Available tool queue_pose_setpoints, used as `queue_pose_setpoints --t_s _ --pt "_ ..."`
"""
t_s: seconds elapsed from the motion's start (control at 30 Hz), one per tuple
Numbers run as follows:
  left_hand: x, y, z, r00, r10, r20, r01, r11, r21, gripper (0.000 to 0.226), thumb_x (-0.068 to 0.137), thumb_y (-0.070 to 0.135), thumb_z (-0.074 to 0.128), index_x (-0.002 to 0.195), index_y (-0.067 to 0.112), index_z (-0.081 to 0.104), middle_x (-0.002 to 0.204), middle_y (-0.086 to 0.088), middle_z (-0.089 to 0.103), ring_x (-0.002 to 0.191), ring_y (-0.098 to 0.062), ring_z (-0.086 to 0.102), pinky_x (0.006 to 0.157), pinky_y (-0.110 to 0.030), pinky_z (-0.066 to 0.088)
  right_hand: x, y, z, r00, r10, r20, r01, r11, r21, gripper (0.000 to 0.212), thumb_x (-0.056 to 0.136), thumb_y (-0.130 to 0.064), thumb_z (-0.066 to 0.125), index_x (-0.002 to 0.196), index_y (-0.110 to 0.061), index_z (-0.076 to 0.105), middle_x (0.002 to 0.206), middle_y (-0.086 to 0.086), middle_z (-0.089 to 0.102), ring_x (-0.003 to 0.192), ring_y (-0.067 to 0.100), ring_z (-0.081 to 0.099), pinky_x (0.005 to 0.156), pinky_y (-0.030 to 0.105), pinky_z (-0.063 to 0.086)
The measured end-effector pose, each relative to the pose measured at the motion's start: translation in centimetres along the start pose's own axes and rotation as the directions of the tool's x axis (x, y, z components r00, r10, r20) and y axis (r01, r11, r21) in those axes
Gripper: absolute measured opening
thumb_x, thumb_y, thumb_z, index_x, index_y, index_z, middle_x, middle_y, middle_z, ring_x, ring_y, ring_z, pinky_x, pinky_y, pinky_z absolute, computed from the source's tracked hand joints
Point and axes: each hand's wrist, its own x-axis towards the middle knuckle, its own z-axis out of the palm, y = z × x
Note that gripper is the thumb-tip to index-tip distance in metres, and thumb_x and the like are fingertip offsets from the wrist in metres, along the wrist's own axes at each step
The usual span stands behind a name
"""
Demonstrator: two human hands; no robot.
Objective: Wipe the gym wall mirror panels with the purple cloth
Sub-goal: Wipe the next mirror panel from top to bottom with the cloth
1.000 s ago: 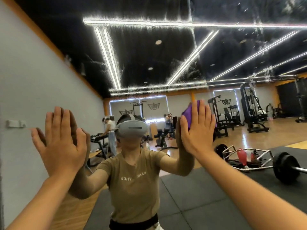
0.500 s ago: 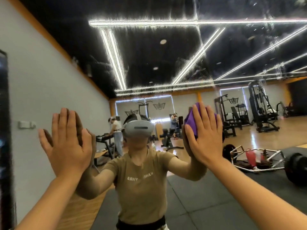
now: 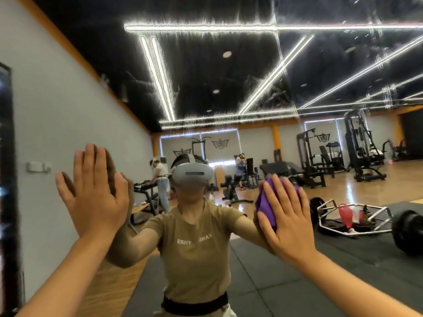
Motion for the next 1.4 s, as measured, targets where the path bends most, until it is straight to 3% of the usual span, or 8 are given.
queue_pose_setpoints --t_s 0.2,0.3,0.47,0.73,0.93,1.03,1.23,1.4 --pt "0.0 0.0 -0.2 1.0 0.006 0.029 -0.006 1.0 0.01 0.062 0.103 0.039 0.028 0.16 0.015 0.022 0.168 -0.004 0.016 0.156 -0.021 0.009 0.124 -0.054 -0.001 12.4 1.7 -0.8 0.997 0.07 0.023 -0.07 0.997 0.039 0.069 0.102 -0.055 0.026 0.161 -0.022 0.019 0.169 0.002 0.013 0.156 0.02 0.007 0.126 0.044 0.003" --pt "0.0 0.2 -0.2 0.999 -0.009 0.052 0.008 1.0 0.022 0.062 0.105 0.042 0.024 0.16 0.015 0.021 0.168 -0.004 0.014 0.156 -0.02 0.006 0.124 -0.053 -0.003 13.7 1.8 -1.2 0.996 0.093 0.007 -0.094 0.994 0.061 0.068 0.102 -0.054 0.026 0.162 -0.022 0.018 0.17 0.0 0.011 0.156 0.018 0.003 0.125 0.038 -0.005" --pt "-0.5 0.4 -0.2 0.995 -0.031 0.09 0.027 0.999 0.046 0.06 0.107 0.042 0.019 0.161 0.017 0.017 0.169 -0.002 0.009 0.156 -0.018 0.001 0.125 -0.053 -0.003 8.1 1.5 -0.9 0.997 0.072 0.004 -0.072 0.996 0.054 0.068 0.103 -0.053 0.027 0.162 -0.02 0.019 0.17 0.001 0.012 0.156 0.02 0.007 0.126 0.044 0.002" --pt "-4.8 1.4 -2.1 0.976 0.082 0.201 -0.07 0.995 -0.064 0.062 0.103 0.04 0.029 0.16 0.017 0.024 0.169 -0.005 0.01 0.156 -0.019 0.003 0.121 -0.032 -0.012 -7.4 1.8 -0.8 0.997 0.003 0.08 -0.001 1.0 -0.016 0.065 0.106 -0.053 0.024 0.161 -0.018 0.019 0.168 0.008 0.018 0.155 0.031 0.016 0.126 0.049 0.007" --pt "-9.1 1.6 -2.3 0.966 0.072 0.25 -0.053 0.995 -0.08 0.063 0.103 0.041 0.03 0.16 0.016 0.023 0.169 -0.007 0.009 0.156 -0.022 0.004 0.124 -0.05 -0.001 -11.1 2.2 -1.0 0.988 -0.02 0.153 0.027 0.999 -0.041 0.065 0.107 -0.053 0.022 0.163 -0.022 0.01 0.17 0.005 0.008 0.155 0.032 0.013 0.125 0.051 0.007" --pt "-10.2 1.7 -2.2 0.956 0.073 0.283 -0.061 0.997 -0.05 0.064 0.104 0.043 0.025 0.162 0.019 0.011 0.169 -0.005 0.001 0.156 -0.024 -0.002 0.124 -0.054 -0.002 -11.0 2.5 -1.1 0.983 -0.022 0.181 0.03 0.999 -0.039 0.065 0.107 -0.053 0.023 0.163 -0.023 0.009 0.17 0.005 0.008 0.156 0.03 0.009 0.125 0.051 0.008" --pt "-10.7 1.5 -1.6 0.955 0.106 0.276 -0.12 0.992 0.033 0.063 0.107 0.043 0.016 0.162 0.016 0.0 0.169 -0.012 -0.001 0.156 -0.03 -0.002 0.123 -0.058 -0.001 -3.3 2.8 -1.6 0.985 0.011 0.174 -0.014 1.0 0.016 0.068 0.105 -0.056 0.021 0.162 -0.02 0.009 0.169 0.006 0.009 0.156 0.019 -0.002 0.125 0.042 -0.004" --pt "-10.9 1.6 -1.3 0.967 0.113 0.229 -0.13 0.989 0.063 0.062 0.107 0.037 0.022 0.161 0.012 0.006 0.168 -0.015 0.005 0.155 -0.033 0.003 0.124 -0.057 0.003 7.4 2.8 -1.9 0.989 0.076 0.128 -0.082 0.996 0.042 0.071 0.104 -0.056 0.023 0.162 -0.016 0.013 0.17 0.01 0.006 0.156 0.029 0.001 0.124 0.044 -0.004"
